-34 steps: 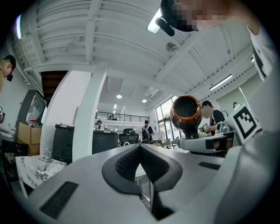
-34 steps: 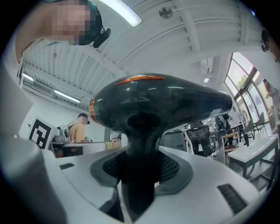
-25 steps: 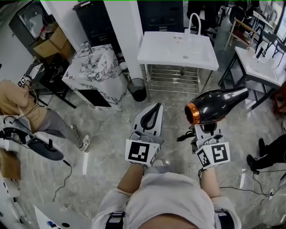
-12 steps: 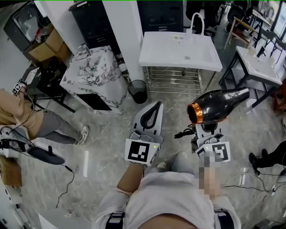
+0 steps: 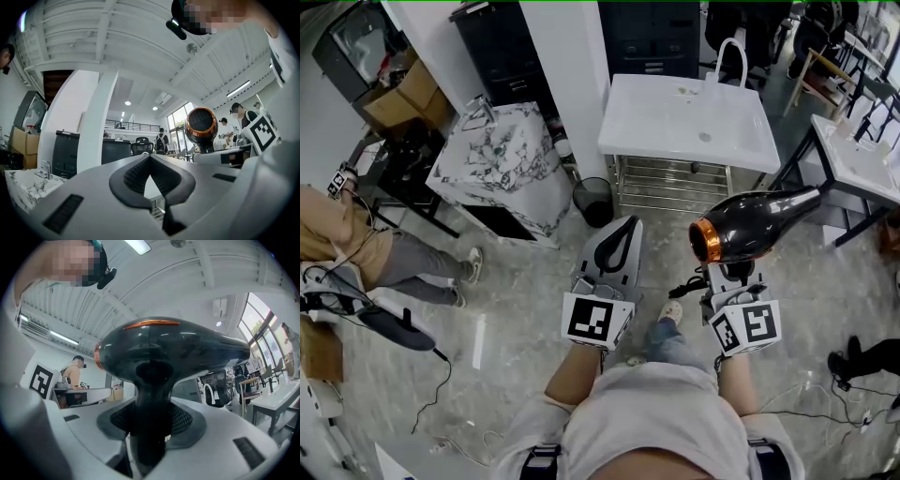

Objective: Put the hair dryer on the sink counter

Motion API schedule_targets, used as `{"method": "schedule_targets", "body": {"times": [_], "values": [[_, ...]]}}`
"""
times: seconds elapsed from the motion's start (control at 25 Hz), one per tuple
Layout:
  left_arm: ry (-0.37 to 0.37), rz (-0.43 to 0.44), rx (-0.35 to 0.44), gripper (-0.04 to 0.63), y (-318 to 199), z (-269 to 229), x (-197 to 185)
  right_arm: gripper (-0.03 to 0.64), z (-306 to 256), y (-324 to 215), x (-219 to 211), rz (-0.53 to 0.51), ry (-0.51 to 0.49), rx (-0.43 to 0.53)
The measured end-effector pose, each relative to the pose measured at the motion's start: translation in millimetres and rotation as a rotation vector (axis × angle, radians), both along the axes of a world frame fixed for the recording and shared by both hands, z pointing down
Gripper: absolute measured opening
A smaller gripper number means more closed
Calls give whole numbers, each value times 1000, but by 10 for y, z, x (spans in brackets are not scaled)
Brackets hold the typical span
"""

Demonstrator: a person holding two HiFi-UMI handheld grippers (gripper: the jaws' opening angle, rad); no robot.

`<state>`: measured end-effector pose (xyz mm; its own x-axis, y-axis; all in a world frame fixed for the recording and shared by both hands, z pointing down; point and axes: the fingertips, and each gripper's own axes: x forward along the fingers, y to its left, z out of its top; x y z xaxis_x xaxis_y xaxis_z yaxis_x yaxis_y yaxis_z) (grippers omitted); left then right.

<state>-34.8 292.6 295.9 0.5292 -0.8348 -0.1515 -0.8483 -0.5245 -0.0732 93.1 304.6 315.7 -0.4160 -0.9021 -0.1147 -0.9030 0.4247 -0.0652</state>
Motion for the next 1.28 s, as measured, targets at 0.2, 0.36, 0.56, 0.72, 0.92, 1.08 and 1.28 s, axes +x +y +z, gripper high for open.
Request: {"method": "schedule_targets", "body": {"times": [0.2, 0.36, 0.56, 0.72, 0.92, 1.08, 1.28], "values": [[-6, -7, 8, 14, -539, -36, 212, 184, -26, -545, 173, -21, -6, 9], [-7, -11, 9, 14, -942, -41, 414, 185, -49, -951, 364, -27, -12, 16], [-3, -16, 29, 14, -1315, -90, 687, 184, -37, -1318, 601, -39, -13, 20], [-19, -29, 24, 14, -1535, -55, 876, 184, -28, -1549, 760, -60, -1, 29], [-26, -28, 8, 14, -1712, -51, 1044, 184, -16, -1736, 901, -73, -21, 26], [-34, -32, 9, 14, -1806, -73, 1116, 184, -33, -1845, 964, -76, -30, 24], [-33, -32, -2, 14, -1875, -15, 1115, 184, 30, -1914, 949, -79, -28, 11]]}}
